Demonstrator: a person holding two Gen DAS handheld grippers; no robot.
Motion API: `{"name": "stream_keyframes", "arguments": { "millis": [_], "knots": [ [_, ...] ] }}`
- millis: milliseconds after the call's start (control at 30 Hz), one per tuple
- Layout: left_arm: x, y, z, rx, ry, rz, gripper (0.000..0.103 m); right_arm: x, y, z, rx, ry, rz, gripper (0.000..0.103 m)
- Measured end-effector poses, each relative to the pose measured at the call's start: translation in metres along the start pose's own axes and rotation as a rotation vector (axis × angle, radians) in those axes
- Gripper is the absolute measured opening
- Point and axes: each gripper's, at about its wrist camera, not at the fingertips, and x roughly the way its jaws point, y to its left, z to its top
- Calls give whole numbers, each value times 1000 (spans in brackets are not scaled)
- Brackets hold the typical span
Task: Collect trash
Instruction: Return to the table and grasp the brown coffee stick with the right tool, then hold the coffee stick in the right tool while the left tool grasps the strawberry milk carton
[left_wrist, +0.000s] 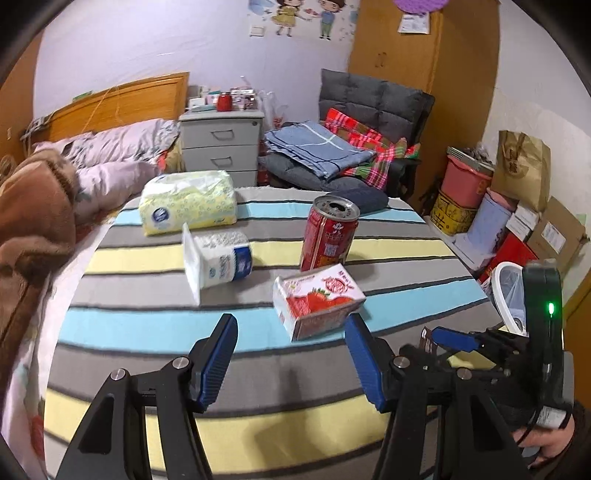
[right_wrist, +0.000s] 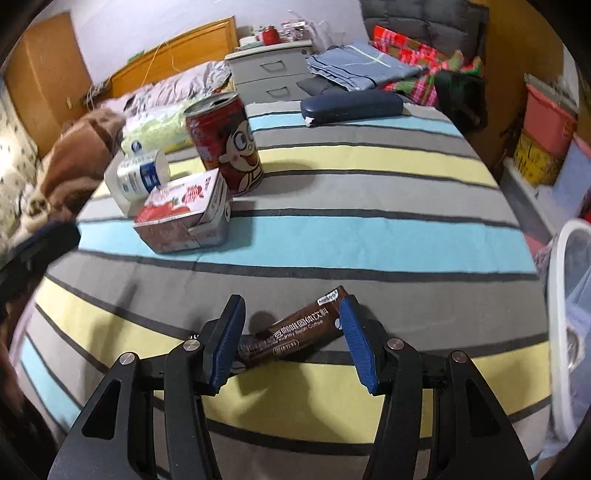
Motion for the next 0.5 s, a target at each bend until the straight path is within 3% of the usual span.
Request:
{"name": "stream_keyframes", "arguments": {
  "millis": [133, 300, 433, 500],
  "knots": [
    [18, -2, 10, 25, 25, -34, 62, -3, 8, -6, -76, -9, -58, 46],
    [42, -6, 15, 71, 71, -76, 62, -6, 0, -5, -88, -12, -77, 22],
    [61, -7, 16, 75, 109, -86, 65, -8, -9, -4, -77, -3, -46, 21],
    [72, -8, 13, 55, 152, -127, 65, -7, -10, -4, -81, -2, -47, 20]
  ]
}}
